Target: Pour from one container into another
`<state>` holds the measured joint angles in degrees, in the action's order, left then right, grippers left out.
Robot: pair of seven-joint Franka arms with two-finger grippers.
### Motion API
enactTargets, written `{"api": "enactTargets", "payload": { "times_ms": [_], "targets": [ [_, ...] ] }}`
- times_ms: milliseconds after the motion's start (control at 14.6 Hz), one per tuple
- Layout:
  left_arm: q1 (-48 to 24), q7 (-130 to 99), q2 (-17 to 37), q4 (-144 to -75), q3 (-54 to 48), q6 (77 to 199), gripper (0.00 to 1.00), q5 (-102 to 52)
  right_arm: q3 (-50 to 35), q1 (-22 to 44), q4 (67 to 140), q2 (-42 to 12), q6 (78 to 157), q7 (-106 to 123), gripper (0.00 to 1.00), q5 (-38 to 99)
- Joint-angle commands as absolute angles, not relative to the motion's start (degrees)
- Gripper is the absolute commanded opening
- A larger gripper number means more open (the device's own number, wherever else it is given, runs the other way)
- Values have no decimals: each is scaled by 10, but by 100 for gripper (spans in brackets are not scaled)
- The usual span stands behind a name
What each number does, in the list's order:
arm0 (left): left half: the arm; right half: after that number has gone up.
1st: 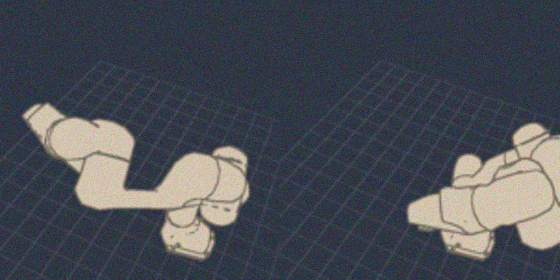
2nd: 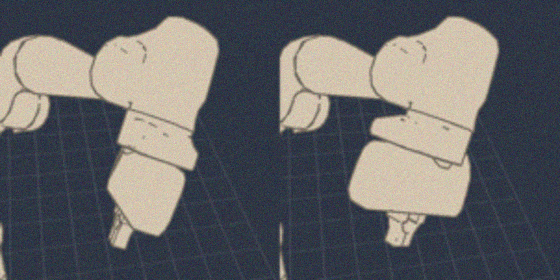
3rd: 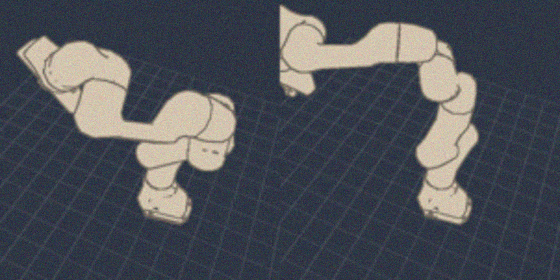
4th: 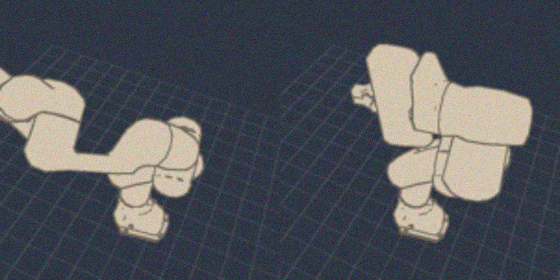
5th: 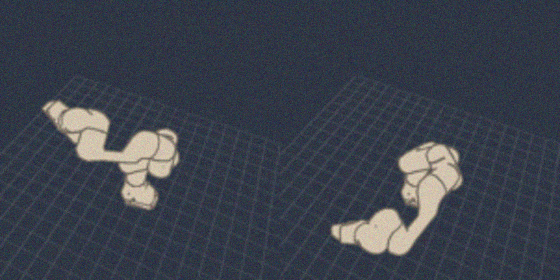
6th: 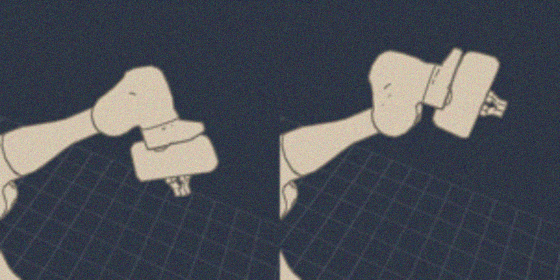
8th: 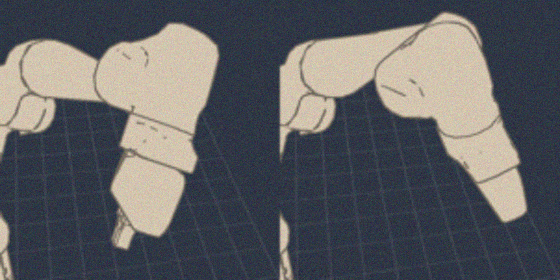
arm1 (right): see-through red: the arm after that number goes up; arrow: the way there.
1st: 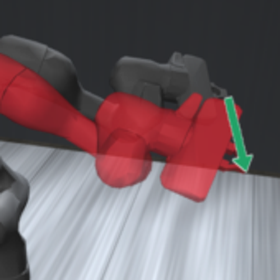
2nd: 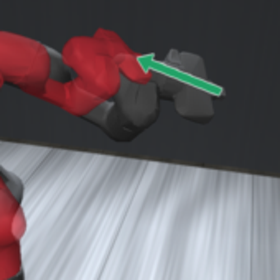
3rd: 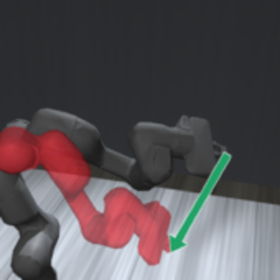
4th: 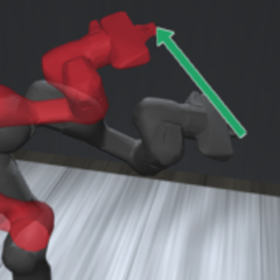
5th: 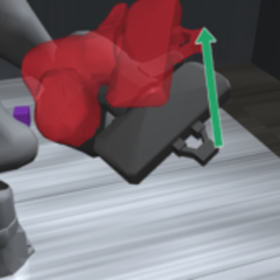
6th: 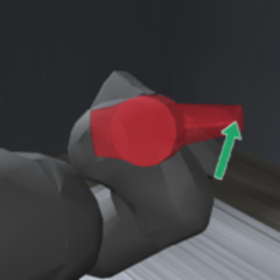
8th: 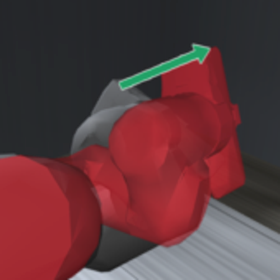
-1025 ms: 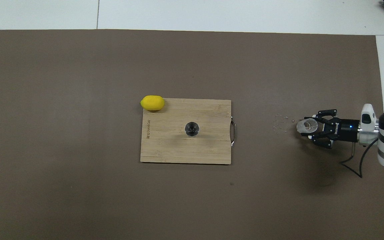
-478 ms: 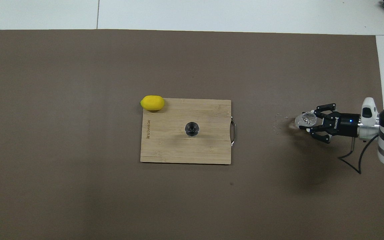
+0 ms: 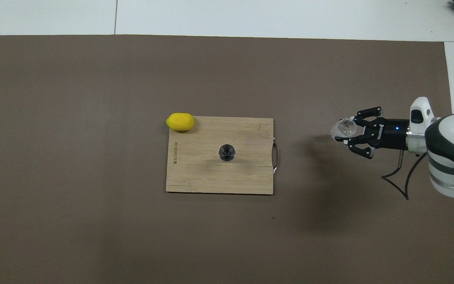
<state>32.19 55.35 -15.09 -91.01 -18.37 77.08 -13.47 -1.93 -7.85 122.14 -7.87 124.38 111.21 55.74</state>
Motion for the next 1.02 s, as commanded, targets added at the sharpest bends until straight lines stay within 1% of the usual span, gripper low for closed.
{"api": "enactTargets", "payload": {
  "times_ms": [0, 273, 478, 615, 957],
  "targets": [
    [316, 446, -175, -937, -180, 771, 100, -120, -20, -41, 1210, -57, 1266, 1058, 0, 489],
    [326, 411, -175, -939, -178, 778, 100, -118, -22, 28, 1197, -33, 1289, 926, 0, 408],
    [327, 362, -183, -941, -178, 784, 100, -69, -22, 95, 1185, -33, 1330, 847, 0, 368],
    [322, 358, -185, -942, -178, 787, 100, -65, -22, 134, 1184, -33, 1348, 798, 0, 332],
    [332, 349, -184, -954, -165, 868, 100, -32, -23, 186, 1184, -27, 1346, 737, 0, 275]
  ]
}}
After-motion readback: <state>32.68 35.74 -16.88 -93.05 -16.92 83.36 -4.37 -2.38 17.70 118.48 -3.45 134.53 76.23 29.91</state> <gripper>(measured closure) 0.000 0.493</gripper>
